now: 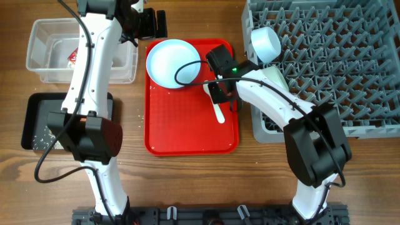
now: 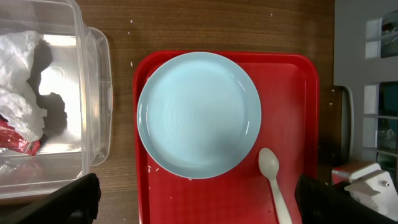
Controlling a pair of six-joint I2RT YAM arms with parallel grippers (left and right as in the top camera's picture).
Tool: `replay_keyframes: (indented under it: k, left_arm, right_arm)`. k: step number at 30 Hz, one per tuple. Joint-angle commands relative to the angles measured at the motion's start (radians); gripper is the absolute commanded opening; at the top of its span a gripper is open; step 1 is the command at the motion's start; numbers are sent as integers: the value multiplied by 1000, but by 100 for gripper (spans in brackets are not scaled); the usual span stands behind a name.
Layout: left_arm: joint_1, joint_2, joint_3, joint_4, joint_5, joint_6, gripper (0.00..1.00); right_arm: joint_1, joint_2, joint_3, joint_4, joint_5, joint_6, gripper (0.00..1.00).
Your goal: Sort waste into correct bins and load items into the dishwasher rack
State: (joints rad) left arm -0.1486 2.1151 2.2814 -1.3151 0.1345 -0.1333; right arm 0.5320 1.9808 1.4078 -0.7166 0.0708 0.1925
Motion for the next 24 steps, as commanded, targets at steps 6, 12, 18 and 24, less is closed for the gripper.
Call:
replay_keyframes:
  k: [6,12,18,24]
  left_arm:
    - [0,13,-6,3,-6,-6,100]
    - [0,13,-6,3,-5,-6,100]
    - [0,13,-6,3,-6,-6,100]
    - [0,13,-6,3,-5,-6,100]
  right_arm:
    - [-3,39,-9,149,-115,-115,76]
    - [-3,128,-9,174,-125,-139,76]
    - [-2,191,-9,174,-144,-139,49]
    - [-2,191,-9,159,-160,-137,27]
